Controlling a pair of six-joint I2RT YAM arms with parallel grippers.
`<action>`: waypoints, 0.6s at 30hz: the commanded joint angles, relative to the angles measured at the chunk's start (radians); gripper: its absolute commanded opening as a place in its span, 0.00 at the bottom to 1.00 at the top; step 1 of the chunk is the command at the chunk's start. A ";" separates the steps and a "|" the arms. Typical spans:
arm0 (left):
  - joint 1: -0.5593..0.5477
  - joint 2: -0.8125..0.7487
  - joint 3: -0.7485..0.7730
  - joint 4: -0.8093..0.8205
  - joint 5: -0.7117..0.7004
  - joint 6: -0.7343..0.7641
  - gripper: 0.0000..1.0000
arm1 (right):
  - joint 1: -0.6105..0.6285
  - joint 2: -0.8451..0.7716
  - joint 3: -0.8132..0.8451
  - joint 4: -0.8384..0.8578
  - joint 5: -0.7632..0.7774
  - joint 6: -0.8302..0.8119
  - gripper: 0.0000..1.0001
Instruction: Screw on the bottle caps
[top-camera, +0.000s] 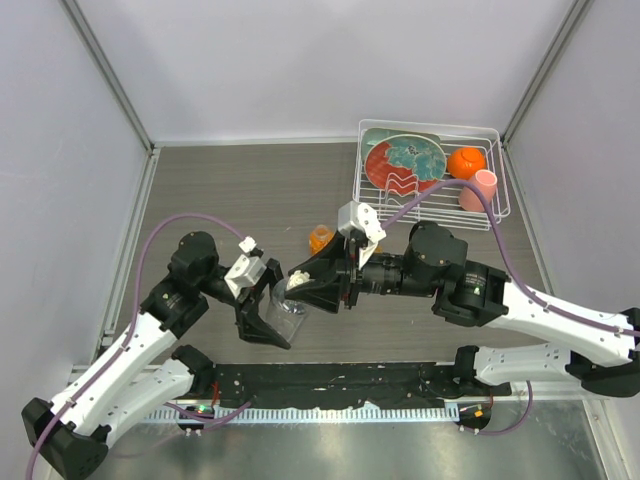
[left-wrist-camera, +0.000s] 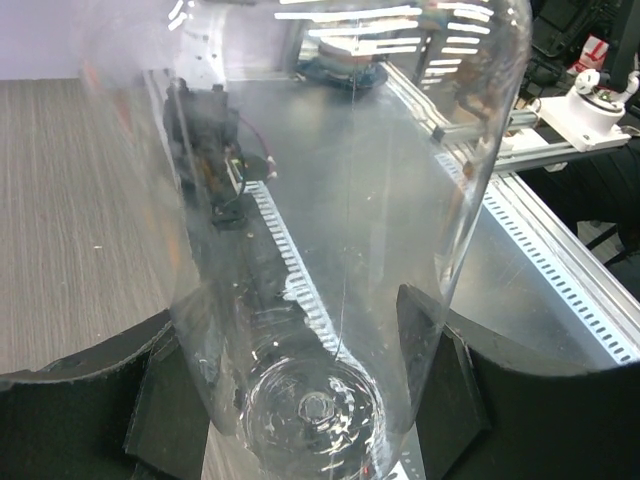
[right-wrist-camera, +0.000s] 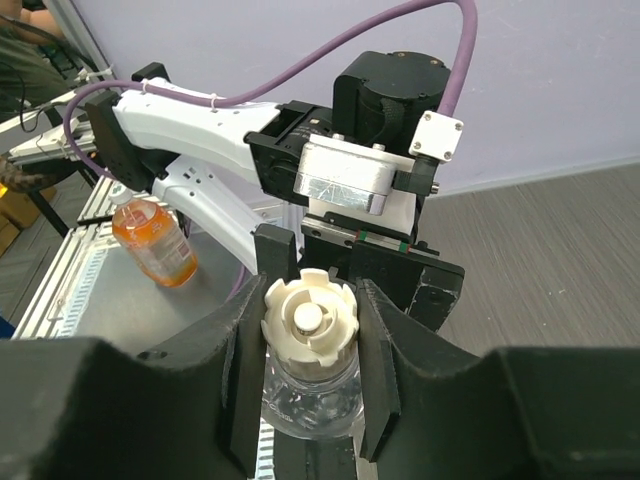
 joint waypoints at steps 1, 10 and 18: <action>0.007 -0.014 0.028 0.022 -0.104 0.029 0.01 | 0.007 -0.030 -0.013 0.037 0.111 0.042 0.01; 0.007 -0.029 0.025 -0.062 -0.454 0.261 0.02 | 0.009 0.082 0.071 -0.135 0.512 0.135 0.01; 0.005 -0.054 0.018 -0.033 -0.719 0.275 0.02 | 0.026 0.177 0.141 -0.193 0.812 0.247 0.01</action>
